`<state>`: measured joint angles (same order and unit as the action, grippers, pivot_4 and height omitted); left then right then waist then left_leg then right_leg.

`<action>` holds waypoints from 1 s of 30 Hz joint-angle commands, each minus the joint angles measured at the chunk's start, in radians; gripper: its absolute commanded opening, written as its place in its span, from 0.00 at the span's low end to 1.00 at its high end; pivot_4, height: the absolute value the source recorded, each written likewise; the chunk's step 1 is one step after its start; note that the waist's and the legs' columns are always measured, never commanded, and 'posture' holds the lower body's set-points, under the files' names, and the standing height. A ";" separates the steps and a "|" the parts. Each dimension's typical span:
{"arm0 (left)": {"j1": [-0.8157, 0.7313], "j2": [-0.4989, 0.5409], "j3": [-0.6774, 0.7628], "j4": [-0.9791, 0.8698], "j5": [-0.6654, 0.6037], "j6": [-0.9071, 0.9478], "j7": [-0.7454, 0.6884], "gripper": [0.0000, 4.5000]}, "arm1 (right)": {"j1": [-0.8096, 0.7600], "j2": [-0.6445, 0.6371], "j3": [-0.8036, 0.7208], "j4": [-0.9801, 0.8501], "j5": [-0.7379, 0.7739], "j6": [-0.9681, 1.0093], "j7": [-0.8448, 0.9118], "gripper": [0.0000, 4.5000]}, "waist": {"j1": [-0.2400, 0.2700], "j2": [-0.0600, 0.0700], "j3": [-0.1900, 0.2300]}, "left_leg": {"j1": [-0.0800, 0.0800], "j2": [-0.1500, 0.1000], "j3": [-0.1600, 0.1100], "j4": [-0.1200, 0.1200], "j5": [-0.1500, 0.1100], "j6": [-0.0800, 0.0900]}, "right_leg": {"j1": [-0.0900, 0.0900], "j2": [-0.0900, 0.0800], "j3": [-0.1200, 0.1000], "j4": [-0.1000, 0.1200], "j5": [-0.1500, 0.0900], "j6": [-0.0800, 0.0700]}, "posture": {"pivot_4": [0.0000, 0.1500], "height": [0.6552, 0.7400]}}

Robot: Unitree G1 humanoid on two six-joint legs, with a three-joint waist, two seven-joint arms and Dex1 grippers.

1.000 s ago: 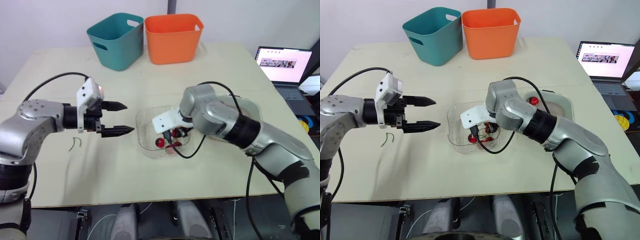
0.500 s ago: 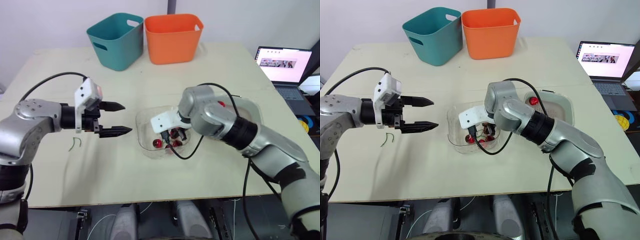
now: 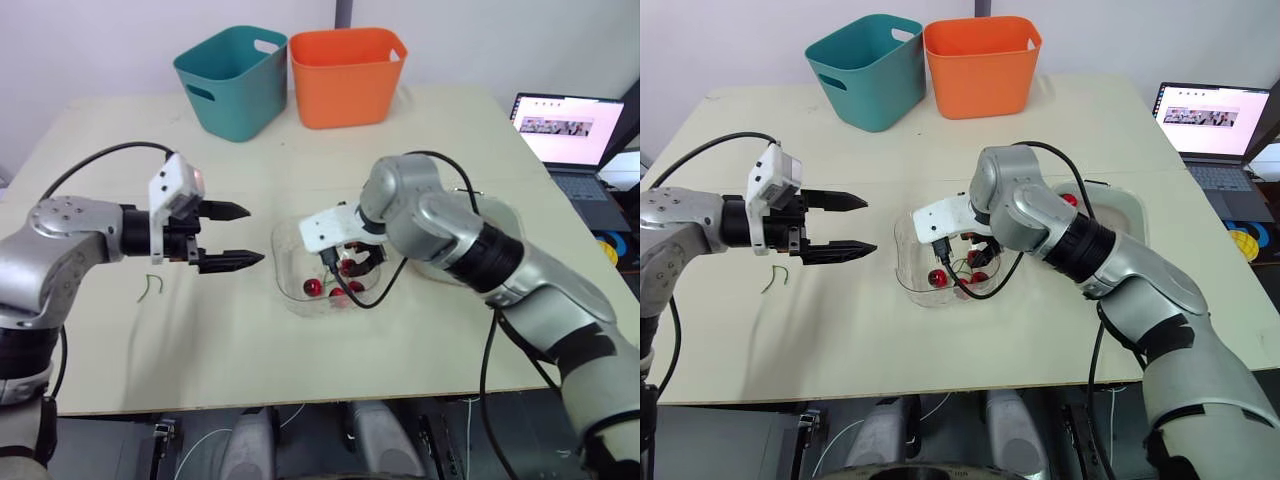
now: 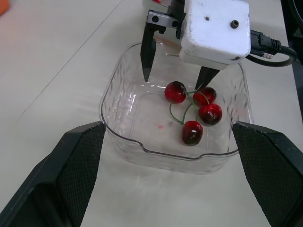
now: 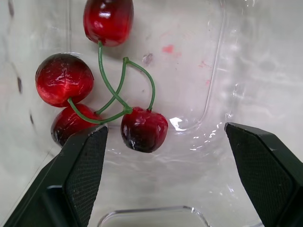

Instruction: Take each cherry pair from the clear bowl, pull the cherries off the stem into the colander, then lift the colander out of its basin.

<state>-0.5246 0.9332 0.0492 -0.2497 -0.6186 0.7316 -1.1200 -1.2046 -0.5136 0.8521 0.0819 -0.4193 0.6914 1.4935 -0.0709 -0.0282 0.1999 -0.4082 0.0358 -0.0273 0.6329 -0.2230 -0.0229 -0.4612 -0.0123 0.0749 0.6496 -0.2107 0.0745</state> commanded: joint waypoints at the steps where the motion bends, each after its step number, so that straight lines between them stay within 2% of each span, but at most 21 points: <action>1: -0.023 0.004 0.010 -0.008 0.003 -0.010 -0.001 1.00 | -0.003 0.018 -0.007 0.003 -0.018 -0.012 -0.010 0.95 | 0.000 0.000 0.000 | 0.000 0.000 0.000 0.000 0.000 0.000 | 0.000 0.000 0.000 0.000 0.000 0.000 | 1.00 1.00; 9: -0.011 0.008 0.023 -0.024 -0.007 -0.002 0.004 1.00 | 0.023 0.044 0.019 0.049 -0.050 -0.044 -0.013 0.95 | 0.000 0.000 0.000 | 0.000 0.000 0.000 0.000 0.000 0.000 | 0.000 0.000 0.000 0.000 0.000 0.000 | 1.00 1.00; 12: -0.007 0.006 0.026 -0.028 -0.011 0.000 0.007 1.00 | 0.032 0.051 0.023 0.073 -0.062 -0.060 -0.017 0.80 | 0.000 0.000 0.000 | 0.000 0.000 0.000 0.000 0.000 0.000 | 0.000 0.000 0.000 0.000 0.000 0.000 | 1.00 1.00; 18: -0.008 0.002 0.027 -0.029 -0.015 0.001 0.015 1.00 | 0.044 0.061 0.023 0.090 -0.076 -0.065 -0.010 0.32 | 0.000 0.000 0.000 | 0.000 0.000 0.000 0.000 0.000 0.000 | 0.000 0.000 0.000 0.000 0.000 0.001 | 1.00 1.00; 20: -0.010 0.001 0.027 -0.028 -0.015 0.002 0.017 1.00 | 0.042 0.066 0.019 0.087 -0.078 -0.060 -0.007 0.21 | 0.000 0.000 0.000 | 0.000 0.000 0.000 0.000 0.000 0.000 | 0.000 0.000 0.000 0.000 0.000 0.001 | 1.00 1.00; 30: -0.025 -0.004 0.020 -0.011 -0.008 -0.002 0.017 1.00 | 0.013 0.049 -0.040 0.023 -0.069 -0.027 0.010 0.19 | 0.000 0.000 0.000 | 0.000 0.000 0.000 0.000 0.000 0.000 | 0.000 0.000 0.000 0.000 0.001 0.001 | 1.00 1.00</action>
<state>-0.5246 0.9299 0.0495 -0.2546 -0.6222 0.7360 -1.1058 -1.1508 -0.4547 0.8541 0.1506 -0.4872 0.6642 1.5007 -0.0707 -0.0282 0.1999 -0.4082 0.0358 -0.0275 0.6329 -0.2230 -0.0230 -0.4610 -0.0123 0.0747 0.6497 -0.2101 0.0754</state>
